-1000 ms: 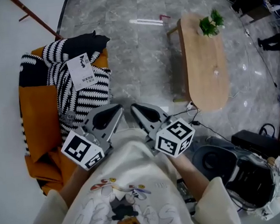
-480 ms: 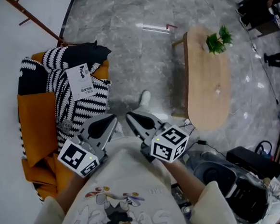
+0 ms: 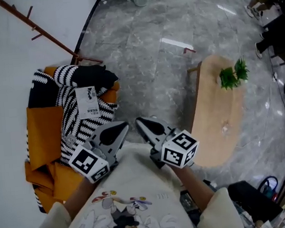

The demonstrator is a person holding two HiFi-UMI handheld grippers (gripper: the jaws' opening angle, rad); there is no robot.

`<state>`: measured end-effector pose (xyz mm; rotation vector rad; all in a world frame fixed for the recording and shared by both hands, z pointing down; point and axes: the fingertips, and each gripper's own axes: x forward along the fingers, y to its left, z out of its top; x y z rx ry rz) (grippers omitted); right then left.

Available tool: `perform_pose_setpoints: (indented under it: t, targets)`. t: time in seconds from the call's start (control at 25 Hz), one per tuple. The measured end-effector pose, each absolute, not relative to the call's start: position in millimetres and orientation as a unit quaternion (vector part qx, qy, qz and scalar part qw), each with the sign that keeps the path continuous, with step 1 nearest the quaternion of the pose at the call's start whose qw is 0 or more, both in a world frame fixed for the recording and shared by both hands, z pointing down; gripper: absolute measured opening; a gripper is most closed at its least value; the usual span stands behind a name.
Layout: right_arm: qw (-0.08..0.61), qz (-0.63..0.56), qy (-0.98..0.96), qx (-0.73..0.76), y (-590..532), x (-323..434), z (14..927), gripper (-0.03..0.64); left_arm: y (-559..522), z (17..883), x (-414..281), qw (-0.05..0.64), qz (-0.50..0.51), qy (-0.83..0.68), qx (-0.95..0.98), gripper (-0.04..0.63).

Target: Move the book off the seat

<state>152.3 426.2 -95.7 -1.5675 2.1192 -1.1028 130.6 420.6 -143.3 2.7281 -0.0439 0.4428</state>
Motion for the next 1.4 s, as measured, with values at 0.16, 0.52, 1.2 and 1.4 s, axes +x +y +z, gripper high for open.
perform_pose_setpoints:
  t: [0.16,0.52,1.2,1.4]
  targets:
    - [0.150,-0.400,0.738,-0.522,423,184,-84,0.008,426,-136,164,0.197,0.167,-0.031,0.966,0.006]
    - [0.146,-0.437,0.736,-0.496,418,210,-59,0.008,404,-117,186,0.239,0.179,-0.073,0.952,0.005]
    - [0.095,-0.433,0.774,-0.451,385,187,-48,0.008,362,-93,154,0.259,0.190,-0.146,0.936,0.006]
    - [0.065,-0.443,0.787,-0.425,370,156,-43,0.008,346,-77,143,0.289,0.192,-0.154,0.925,0.005]
